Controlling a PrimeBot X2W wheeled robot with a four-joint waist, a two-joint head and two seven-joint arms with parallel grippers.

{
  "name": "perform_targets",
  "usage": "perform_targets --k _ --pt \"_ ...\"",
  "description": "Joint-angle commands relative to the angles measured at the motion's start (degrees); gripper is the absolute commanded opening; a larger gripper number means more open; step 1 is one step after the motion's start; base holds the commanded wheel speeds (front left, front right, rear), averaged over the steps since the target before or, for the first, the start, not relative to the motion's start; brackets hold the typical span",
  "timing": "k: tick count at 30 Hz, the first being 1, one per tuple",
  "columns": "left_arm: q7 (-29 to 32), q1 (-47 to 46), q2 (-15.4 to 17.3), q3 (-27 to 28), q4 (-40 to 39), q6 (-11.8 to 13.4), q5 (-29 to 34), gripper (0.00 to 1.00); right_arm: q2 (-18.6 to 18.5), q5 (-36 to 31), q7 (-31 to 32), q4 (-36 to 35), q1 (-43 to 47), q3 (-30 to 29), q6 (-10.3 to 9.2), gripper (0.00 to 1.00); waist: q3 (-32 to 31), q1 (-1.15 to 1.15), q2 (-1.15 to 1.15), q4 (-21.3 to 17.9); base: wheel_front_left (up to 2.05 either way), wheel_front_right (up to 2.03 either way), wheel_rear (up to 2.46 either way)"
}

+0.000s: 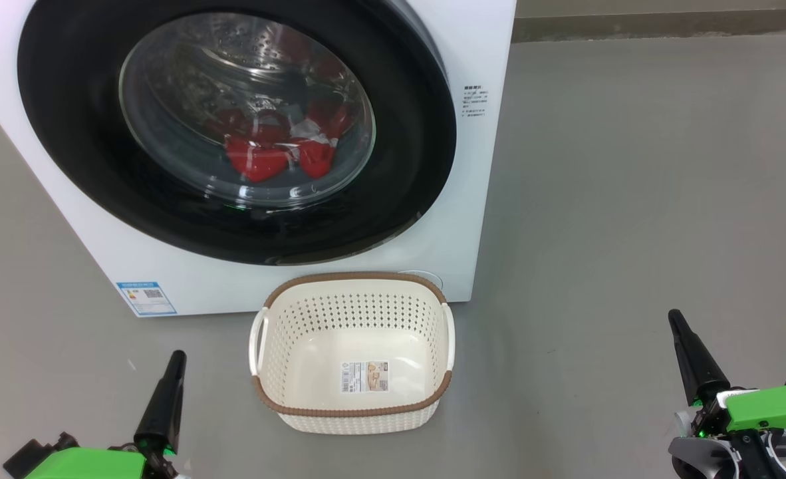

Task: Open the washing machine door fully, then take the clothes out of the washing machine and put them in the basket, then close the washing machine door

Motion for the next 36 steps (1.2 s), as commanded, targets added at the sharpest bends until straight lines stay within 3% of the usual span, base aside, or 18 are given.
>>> perform_targets --k 1,12,13,20,24,28,36 --pt "0.3 -0.5 0.6 2.0 -1.2 -0.4 -0.2 0.0 -0.5 -0.1 0.4 -1.4 -2.5 1.0 0.37 0.0 0.0 0.0 0.0 0.0 0.0 0.0 0.0" --pt "0.3 -0.5 0.6 2.0 -1.2 -0.4 -0.2 0.0 -0.5 -0.1 0.4 -1.4 -2.5 1.0 0.37 0.0 0.0 0.0 0.0 0.0 0.0 0.0 0.0" --pt "0.0 0.0 0.0 0.0 0.1 0.0 0.0 1.0 0.0 0.0 0.0 0.1 0.0 0.0 0.0 1.0 0.0 0.0 0.0 0.0 0.0 0.0 0.0" --pt "-0.3 1.1 -0.7 -0.9 2.9 0.0 -0.2 1.0 1.1 0.2 -0.3 3.0 1.6 0.8 -0.08 1.0 0.0 0.01 0.0 0.0 0.0 0.0 0.0" --pt "-0.8 0.5 -0.7 -1.6 2.9 0.0 -0.5 1.0 1.0 0.4 -0.7 2.9 1.1 1.4 -0.06 1.0 -0.1 0.13 0.0 0.0 0.0 0.0 0.0" --pt "-1.4 0.1 -0.6 -2.4 2.7 0.0 -0.7 1.0 1.0 0.2 -1.3 2.7 0.7 2.1 -0.05 1.0 0.0 0.02 0.0 0.0 0.0 0.0 0.0" --pt "-3.1 -1.2 0.0 -4.3 3.0 0.0 1.8 1.0 0.3 -2.4 -3.1 2.9 -0.6 4.3 -0.02 1.0 0.1 0.0 0.0 0.0 0.0 0.0 0.0"
